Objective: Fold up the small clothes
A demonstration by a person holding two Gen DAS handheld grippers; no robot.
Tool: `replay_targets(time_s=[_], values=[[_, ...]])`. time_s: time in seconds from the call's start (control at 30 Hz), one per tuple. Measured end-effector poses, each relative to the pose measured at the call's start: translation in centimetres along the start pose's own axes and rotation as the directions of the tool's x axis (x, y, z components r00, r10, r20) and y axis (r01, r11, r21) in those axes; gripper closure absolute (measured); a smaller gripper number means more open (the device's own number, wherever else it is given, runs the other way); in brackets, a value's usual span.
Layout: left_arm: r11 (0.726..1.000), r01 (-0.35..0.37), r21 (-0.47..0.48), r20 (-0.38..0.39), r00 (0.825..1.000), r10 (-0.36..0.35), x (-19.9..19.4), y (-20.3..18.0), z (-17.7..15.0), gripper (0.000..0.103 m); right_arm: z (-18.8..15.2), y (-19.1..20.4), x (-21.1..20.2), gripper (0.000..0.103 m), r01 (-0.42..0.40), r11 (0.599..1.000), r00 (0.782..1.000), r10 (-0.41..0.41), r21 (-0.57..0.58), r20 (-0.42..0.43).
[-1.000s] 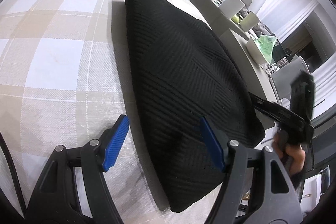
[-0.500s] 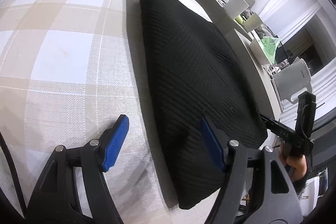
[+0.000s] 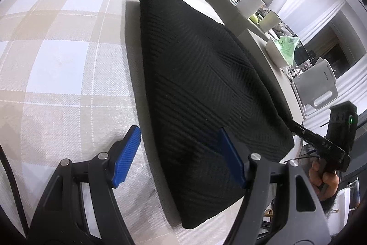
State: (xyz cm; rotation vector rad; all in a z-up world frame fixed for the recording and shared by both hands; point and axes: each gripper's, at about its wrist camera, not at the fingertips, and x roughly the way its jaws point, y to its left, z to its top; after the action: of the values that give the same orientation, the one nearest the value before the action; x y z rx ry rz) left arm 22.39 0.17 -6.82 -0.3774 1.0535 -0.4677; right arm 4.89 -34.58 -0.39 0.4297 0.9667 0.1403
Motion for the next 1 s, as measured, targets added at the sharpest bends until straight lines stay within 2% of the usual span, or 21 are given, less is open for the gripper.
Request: replay_targets(time_s=[0.1, 0.17, 0.2, 0.27, 0.37, 0.47, 0.57, 0.63, 0.67, 0.7, 0.77, 0.8, 0.83, 0.9, 0.93, 1.0], values=[[1.000, -0.005, 0.003, -0.005, 1.000, 0.005, 0.0, 0.0, -0.1, 0.036, -0.9, -1.3, 0.4, 0.096, -0.027, 0.998, 0.999, 0.029, 0.063, -0.034], [1.000, -0.013, 0.003, -0.011, 1.000, 0.013, 0.1, 0.0, -0.1, 0.036, -1.5, -2.2, 1.7, 0.096, 0.078, 0.993, 0.994, -0.071, 0.085, -0.082], [1.000, -0.018, 0.004, -0.012, 1.000, 0.018, 0.1, 0.0, -0.1, 0.036, -1.5, -2.4, 2.1, 0.093, 0.098, 0.991, 0.991, -0.090, 0.088, -0.098], [1.000, -0.022, 0.003, -0.011, 1.000, 0.022, 0.0, 0.1, -0.2, 0.036, -1.6, -2.4, 1.3, 0.092, 0.087, 0.990, 0.993, -0.077, 0.110, -0.087], [1.000, -0.018, -0.003, -0.013, 1.000, 0.018, 0.1, 0.2, -0.1, 0.036, -1.1, -1.5, -0.2, 0.088, 0.072, 0.994, 0.996, -0.068, 0.082, -0.052], [1.000, -0.010, -0.004, -0.017, 1.000, 0.010, 0.5, -0.1, 0.0, 0.036, -1.4, -1.0, -0.6, 0.080, 0.038, 0.996, 0.998, -0.033, 0.076, -0.062], [1.000, -0.001, 0.005, -0.018, 1.000, 0.001, 0.6, -0.4, -0.1, 0.036, -2.3, -1.1, 1.1, 0.079, 0.002, 0.993, 0.994, 0.011, 0.116, -0.112], [1.000, -0.002, 0.008, -0.020, 1.000, 0.002, 0.6, -0.4, -0.2, 0.036, -3.0, -1.0, 1.5, 0.082, 0.024, 0.994, 0.992, -0.010, 0.107, -0.125], [1.000, -0.004, 0.007, -0.022, 1.000, 0.004, 0.6, -0.3, -0.2, 0.036, -3.2, -0.7, 1.2, 0.093, 0.021, 0.996, 0.994, -0.011, 0.089, -0.109], [1.000, -0.006, 0.005, -0.022, 1.000, 0.006, 0.6, -0.3, -0.1, 0.036, -3.5, -0.2, 0.9, 0.097, 0.013, 0.997, 0.996, -0.006, 0.071, -0.092], [1.000, -0.008, 0.001, -0.021, 1.000, 0.008, 0.6, 0.0, -0.1, 0.036, -3.8, 0.3, -0.4, 0.098, -0.006, 0.999, 0.999, 0.008, 0.034, -0.048], [1.000, -0.009, 0.000, -0.021, 1.000, 0.009, 0.6, 0.1, -0.1, 0.036, -4.0, 0.3, -0.4, 0.098, -0.007, 1.000, 0.998, 0.008, 0.026, -0.055], [1.000, -0.011, -0.003, -0.021, 1.000, 0.011, 0.7, 0.2, 0.0, 0.036, -4.3, 0.1, -0.3, 0.098, 0.015, 1.000, 0.997, -0.013, 0.020, -0.069], [1.000, -0.012, -0.010, -0.022, 1.000, 0.012, 0.9, 0.6, 0.2, 0.036, -4.6, -0.3, 0.4, 0.098, 0.158, 0.987, 0.982, -0.158, -0.010, -0.107], [1.000, -0.012, -0.013, -0.021, 1.000, 0.012, 0.9, 0.7, 0.3, 0.036, -4.3, -0.5, 0.3, 0.098, 0.192, 0.981, 0.977, -0.192, -0.008, -0.092], [1.000, -0.011, -0.021, -0.021, 1.000, 0.011, 1.0, 1.0, 0.5, 0.036, -2.9, -0.2, -0.7, 0.086, 0.145, 0.989, 0.989, -0.145, 0.020, -0.012]])
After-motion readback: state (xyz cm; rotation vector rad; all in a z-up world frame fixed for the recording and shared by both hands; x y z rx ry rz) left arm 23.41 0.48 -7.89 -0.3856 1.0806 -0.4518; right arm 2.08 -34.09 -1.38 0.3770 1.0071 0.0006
